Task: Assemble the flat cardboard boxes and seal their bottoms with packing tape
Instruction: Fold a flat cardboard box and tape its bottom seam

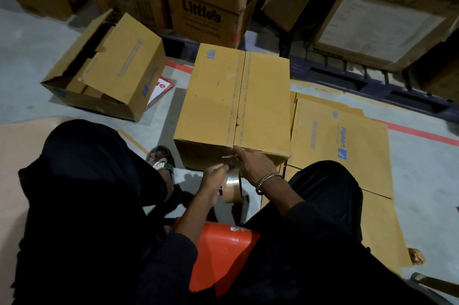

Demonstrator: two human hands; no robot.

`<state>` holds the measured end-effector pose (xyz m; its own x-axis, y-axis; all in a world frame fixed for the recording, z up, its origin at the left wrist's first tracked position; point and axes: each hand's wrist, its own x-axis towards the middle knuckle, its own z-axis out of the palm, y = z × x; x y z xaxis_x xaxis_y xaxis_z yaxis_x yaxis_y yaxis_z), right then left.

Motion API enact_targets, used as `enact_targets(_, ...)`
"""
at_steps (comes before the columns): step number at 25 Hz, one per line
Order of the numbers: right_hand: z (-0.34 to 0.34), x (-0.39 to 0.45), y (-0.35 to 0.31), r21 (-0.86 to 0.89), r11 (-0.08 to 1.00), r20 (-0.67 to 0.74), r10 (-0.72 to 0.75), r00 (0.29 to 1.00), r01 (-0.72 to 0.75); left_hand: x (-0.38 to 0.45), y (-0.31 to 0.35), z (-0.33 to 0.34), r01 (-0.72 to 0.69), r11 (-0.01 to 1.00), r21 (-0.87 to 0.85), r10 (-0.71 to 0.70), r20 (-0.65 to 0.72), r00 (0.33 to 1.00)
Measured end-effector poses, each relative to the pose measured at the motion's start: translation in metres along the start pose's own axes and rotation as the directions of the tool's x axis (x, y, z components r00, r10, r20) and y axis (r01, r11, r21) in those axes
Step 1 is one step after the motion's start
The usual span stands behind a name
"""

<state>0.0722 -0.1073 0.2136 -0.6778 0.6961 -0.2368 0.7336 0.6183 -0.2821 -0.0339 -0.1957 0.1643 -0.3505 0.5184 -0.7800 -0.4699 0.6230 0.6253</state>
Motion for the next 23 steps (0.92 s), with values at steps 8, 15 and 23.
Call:
enact_targets(8, -0.002, -0.005, -0.005, -0.095, 0.993, -0.075, 0.064, 0.995, -0.071, 0.003, -0.002, 0.002, -0.005, 1.000, 0.020, 0.005, -0.006, 1.000)
enact_targets(15, -0.007, -0.001, -0.011, -0.120, 0.989, 0.023, 0.087, 0.996, -0.084, 0.003, -0.002, 0.000, -0.030, 0.998, 0.048, 0.031, -0.020, 0.999)
enact_targets(23, -0.028, -0.010, 0.013, -0.258, 0.925, 0.132, 0.319, 0.938, -0.278, 0.008, -0.006, -0.005, 0.001, 0.998, 0.062, 0.001, -0.039, 0.999)
